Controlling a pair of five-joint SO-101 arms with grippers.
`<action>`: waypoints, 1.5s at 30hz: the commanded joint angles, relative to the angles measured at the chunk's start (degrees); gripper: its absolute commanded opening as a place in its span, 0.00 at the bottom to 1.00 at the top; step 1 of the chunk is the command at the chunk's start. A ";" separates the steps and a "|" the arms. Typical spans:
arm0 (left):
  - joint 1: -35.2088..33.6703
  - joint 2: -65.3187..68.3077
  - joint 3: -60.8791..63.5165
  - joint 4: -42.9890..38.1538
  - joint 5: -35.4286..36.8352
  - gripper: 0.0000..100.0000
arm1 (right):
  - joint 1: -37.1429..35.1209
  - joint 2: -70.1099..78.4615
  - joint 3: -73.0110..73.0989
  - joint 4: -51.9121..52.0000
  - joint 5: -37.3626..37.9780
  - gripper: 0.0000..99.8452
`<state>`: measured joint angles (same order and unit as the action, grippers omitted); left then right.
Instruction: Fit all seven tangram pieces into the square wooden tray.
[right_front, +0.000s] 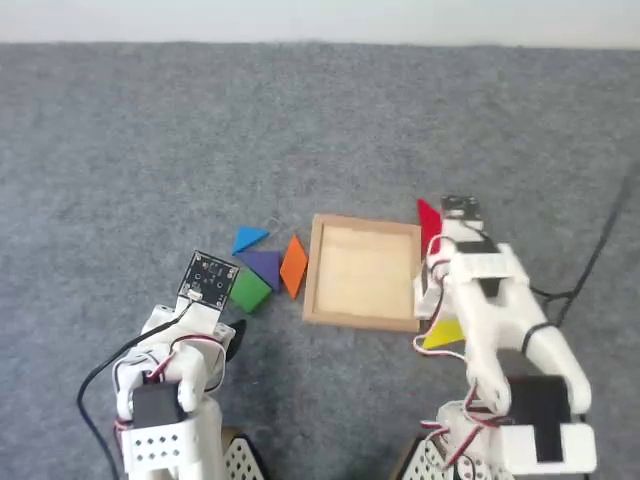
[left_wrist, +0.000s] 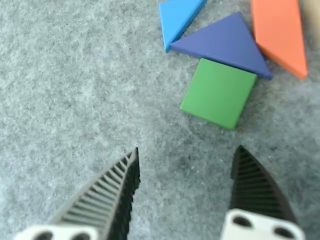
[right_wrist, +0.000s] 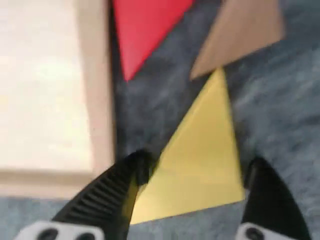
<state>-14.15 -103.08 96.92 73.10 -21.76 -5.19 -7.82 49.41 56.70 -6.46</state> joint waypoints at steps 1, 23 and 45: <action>0.18 -1.05 -0.48 0.18 0.35 0.28 | 4.26 4.44 -5.45 0.13 -0.70 0.26; 0.18 -1.05 -0.48 0.18 0.35 0.28 | 21.32 8.31 -29.36 18.24 3.08 0.14; 0.18 -1.05 -0.48 0.18 0.35 0.28 | 7.25 -1.36 -15.30 12.70 -21.80 0.28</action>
<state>-14.15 -103.08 96.92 73.10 -21.76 3.25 -11.16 36.31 70.33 -25.27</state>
